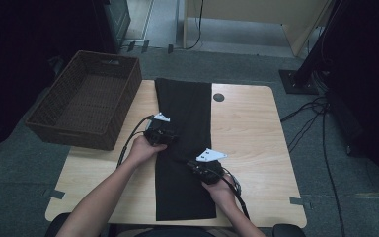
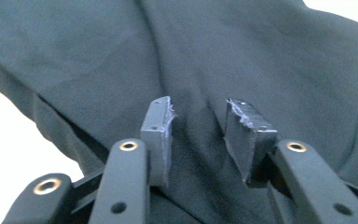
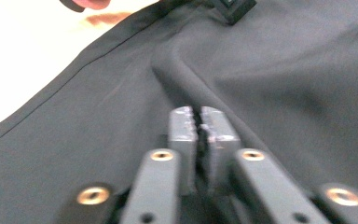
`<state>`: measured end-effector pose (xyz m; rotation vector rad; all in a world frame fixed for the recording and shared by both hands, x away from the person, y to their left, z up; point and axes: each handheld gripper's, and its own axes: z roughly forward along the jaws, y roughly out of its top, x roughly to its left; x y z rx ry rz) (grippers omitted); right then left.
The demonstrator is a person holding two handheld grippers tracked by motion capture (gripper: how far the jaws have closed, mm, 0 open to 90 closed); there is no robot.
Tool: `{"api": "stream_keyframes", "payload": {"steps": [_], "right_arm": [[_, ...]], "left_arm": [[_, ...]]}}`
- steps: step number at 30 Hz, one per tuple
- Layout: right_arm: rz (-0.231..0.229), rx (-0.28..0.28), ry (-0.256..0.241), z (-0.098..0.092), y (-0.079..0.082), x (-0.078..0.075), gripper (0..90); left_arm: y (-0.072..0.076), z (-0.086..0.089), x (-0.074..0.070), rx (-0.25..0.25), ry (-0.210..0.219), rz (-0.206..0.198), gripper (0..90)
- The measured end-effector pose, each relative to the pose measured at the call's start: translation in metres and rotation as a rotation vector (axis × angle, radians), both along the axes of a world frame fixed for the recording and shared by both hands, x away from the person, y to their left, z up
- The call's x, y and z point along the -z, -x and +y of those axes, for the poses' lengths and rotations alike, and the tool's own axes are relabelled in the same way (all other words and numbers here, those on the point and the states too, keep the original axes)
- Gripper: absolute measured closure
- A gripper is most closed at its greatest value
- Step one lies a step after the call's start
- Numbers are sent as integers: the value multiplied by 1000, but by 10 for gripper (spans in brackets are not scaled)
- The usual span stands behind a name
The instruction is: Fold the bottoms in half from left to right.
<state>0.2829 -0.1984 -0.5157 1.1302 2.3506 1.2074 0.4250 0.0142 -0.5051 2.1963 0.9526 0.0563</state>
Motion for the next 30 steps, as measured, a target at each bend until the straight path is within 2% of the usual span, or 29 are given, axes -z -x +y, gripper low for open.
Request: {"api": "stream_keyframes", "payload": {"steps": [2,4,6,9,14,16,19,26,30], "right_arm": [[4,-9,19,3,-4,1,653],[6,-15,39,6,-6,3,617],[-11,-10,46,8,-6,4,596],[-52,6,81,12,-6,6,606],[-57,17,86,14,-5,6,835],[-46,27,67,14,-5,6,857],[33,18,-15,12,-1,4,862],[74,-102,-103,32,24,-5,865],[103,-169,-105,48,36,-4,865]], "left_arm": [[1,-1,0,7,-17,-16,649],[2,-2,-1,10,-28,-19,649],[2,-2,-1,7,-24,-16,650],[1,-1,-1,1,-17,-9,654],[1,-2,-1,-1,-18,-12,655],[1,-1,-1,-1,-20,-7,654],[1,-1,-1,-2,-15,-5,654],[1,-2,-1,-5,-17,-3,654],[1,-1,-1,-4,-15,-1,654]]}}
